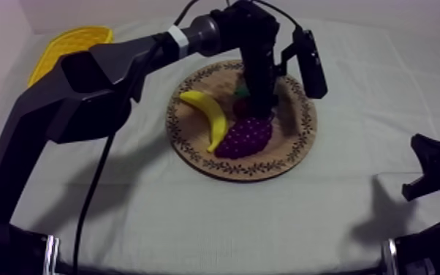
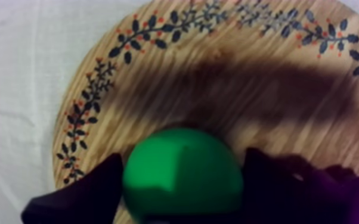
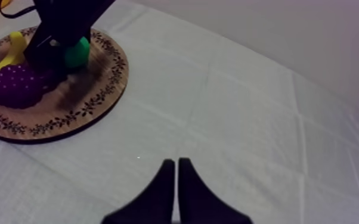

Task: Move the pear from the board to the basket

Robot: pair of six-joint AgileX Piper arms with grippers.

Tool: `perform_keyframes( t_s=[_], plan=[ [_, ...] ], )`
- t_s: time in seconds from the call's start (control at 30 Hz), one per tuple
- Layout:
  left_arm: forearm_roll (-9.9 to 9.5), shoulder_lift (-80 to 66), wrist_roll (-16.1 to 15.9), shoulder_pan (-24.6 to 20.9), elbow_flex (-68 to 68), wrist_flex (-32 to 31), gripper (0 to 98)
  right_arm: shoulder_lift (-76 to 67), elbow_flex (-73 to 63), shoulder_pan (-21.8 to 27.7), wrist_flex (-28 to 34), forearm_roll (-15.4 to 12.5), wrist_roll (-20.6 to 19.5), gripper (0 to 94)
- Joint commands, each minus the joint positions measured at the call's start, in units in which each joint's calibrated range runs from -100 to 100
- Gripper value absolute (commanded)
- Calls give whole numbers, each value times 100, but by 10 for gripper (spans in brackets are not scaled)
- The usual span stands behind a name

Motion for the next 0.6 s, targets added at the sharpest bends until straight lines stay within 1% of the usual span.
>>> perform_keyframes(
  t_s=[0.0,0.13,0.23,0.37,0.57],
  plan=[
    [3,28,10,7,-13,1,562,2,0,1,0,1,2,3],
    [8,85,35,14,-84,34,364,2,0,1,0,1,2,3],
    [4,72,61,15,-104,63,274,2,0,1,0,1,2,3],
    [9,-89,101,14,23,84,230,2,0,1,0,1,2,3],
    [5,-712,199,-20,403,89,222,2,0,1,0,1,2,3]
  ],
)
